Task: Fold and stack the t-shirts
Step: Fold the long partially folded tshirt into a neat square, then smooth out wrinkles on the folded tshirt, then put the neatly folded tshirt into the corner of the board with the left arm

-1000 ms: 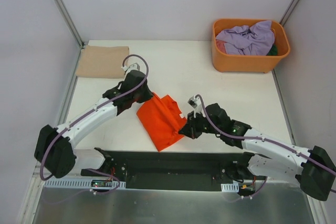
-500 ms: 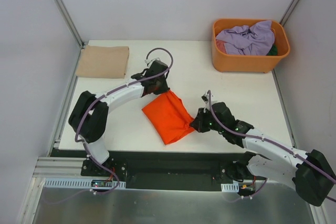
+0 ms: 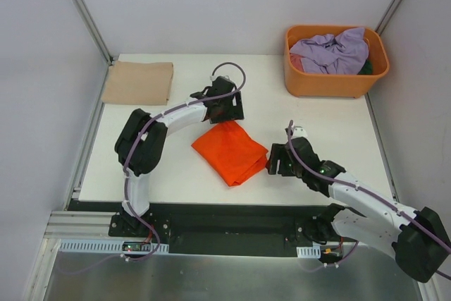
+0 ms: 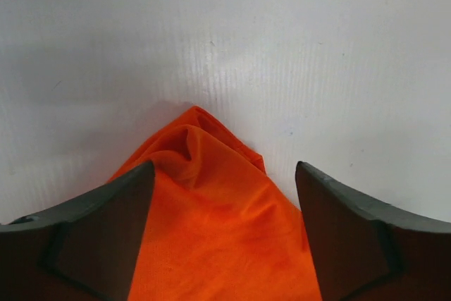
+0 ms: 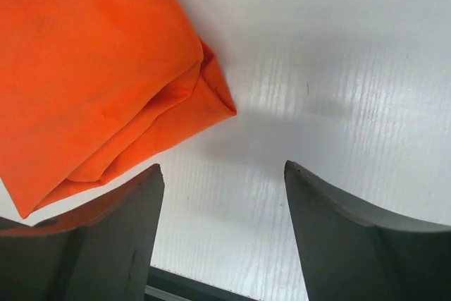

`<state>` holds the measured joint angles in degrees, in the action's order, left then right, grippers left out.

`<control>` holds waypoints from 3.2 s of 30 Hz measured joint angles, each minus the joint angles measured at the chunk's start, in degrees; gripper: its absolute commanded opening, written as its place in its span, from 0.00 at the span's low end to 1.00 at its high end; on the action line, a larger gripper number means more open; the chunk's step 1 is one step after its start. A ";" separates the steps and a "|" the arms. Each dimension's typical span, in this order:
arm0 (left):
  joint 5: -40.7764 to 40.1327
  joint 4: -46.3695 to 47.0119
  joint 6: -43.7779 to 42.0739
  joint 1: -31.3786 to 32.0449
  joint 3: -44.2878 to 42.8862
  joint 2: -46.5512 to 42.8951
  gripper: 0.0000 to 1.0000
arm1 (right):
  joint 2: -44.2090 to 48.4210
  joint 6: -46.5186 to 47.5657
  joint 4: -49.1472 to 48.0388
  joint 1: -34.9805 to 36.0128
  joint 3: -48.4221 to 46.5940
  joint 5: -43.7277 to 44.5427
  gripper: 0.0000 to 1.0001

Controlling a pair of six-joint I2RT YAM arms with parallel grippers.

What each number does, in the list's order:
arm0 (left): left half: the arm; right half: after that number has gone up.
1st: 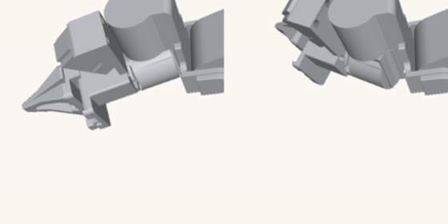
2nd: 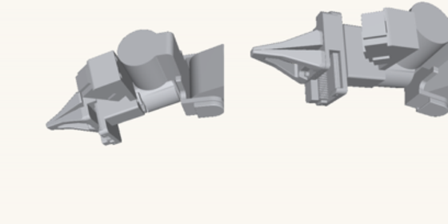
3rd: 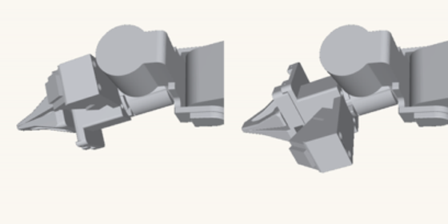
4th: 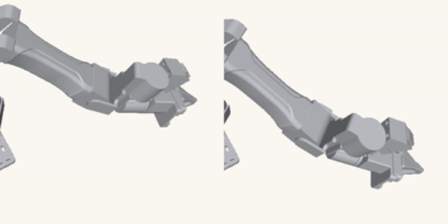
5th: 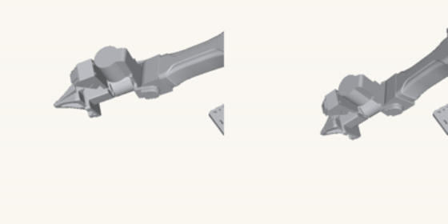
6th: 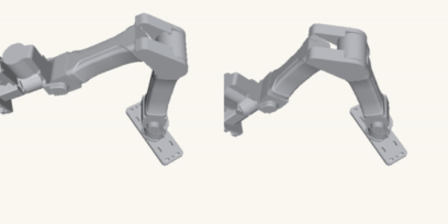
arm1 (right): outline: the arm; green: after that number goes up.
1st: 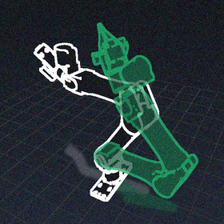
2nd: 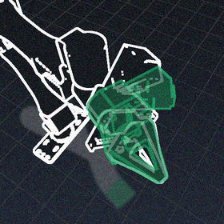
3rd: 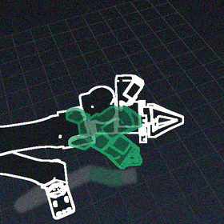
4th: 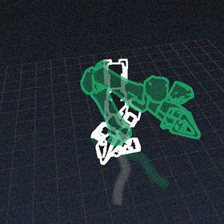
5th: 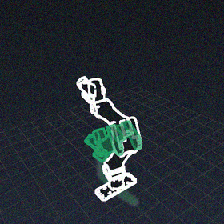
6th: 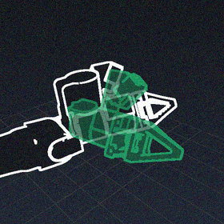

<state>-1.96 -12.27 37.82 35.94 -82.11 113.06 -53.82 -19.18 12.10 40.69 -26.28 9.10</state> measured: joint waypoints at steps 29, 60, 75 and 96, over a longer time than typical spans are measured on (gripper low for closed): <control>10.91 3.87 -9.03 0.46 3.52 -2.67 0.99 | -26.27 2.25 -15.85 -1.03 -10.78 -17.22 0.96; 2.67 4.35 0.63 1.53 32.00 -32.89 0.99 | -3.26 9.38 -8.13 -4.20 -9.01 -32.09 0.96; 1.20 2.54 1.81 1.53 36.30 -34.51 0.96 | -12.31 -0.04 -12.66 -0.83 1.53 -19.74 0.96; 7.13 8.94 4.13 2.71 30.88 -17.86 0.57 | 18.56 2.12 -3.63 -1.11 4.46 -14.45 0.96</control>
<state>5.17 -3.33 41.95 38.65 -51.22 95.20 -35.27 -17.06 8.47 39.57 -21.82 -5.34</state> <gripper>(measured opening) 0.607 0.960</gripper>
